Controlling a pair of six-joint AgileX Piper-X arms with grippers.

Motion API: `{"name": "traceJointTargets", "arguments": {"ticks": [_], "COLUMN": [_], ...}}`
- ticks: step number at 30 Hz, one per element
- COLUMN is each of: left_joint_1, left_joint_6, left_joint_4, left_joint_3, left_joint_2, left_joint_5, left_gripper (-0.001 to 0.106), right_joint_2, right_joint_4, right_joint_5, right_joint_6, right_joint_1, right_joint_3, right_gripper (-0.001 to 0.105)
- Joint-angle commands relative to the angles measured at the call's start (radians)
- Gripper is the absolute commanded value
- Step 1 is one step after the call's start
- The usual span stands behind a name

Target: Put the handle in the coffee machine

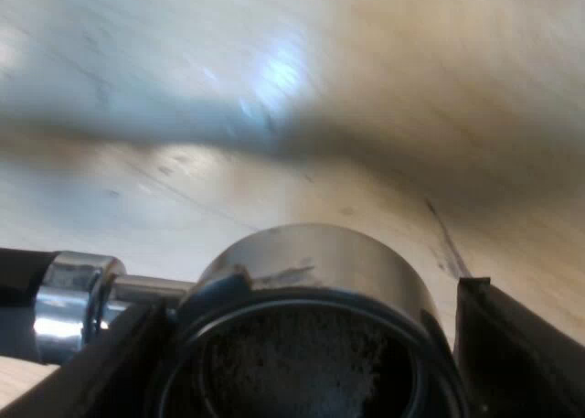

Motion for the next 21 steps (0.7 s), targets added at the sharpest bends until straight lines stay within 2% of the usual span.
{"name": "traceJointTargets", "arguments": {"ticks": [1,21], "left_joint_1": [-0.004,-0.004], "left_joint_6": [0.005,0.005], "left_joint_4": [-0.011,-0.011], "left_joint_3": [-0.001,-0.001], "left_joint_2": [0.019,0.031], "left_joint_5": [0.007,0.007], "left_gripper": [0.081,0.081], "right_joint_2": [-0.016,-0.016], "right_joint_4": [0.013,0.018], "right_joint_5": [-0.017,-0.017], "right_joint_6": [0.003,0.003], "right_joint_1": [0.000,0.000], "right_joint_3": [-0.026,-0.026], "right_gripper": [0.000,0.000]}}
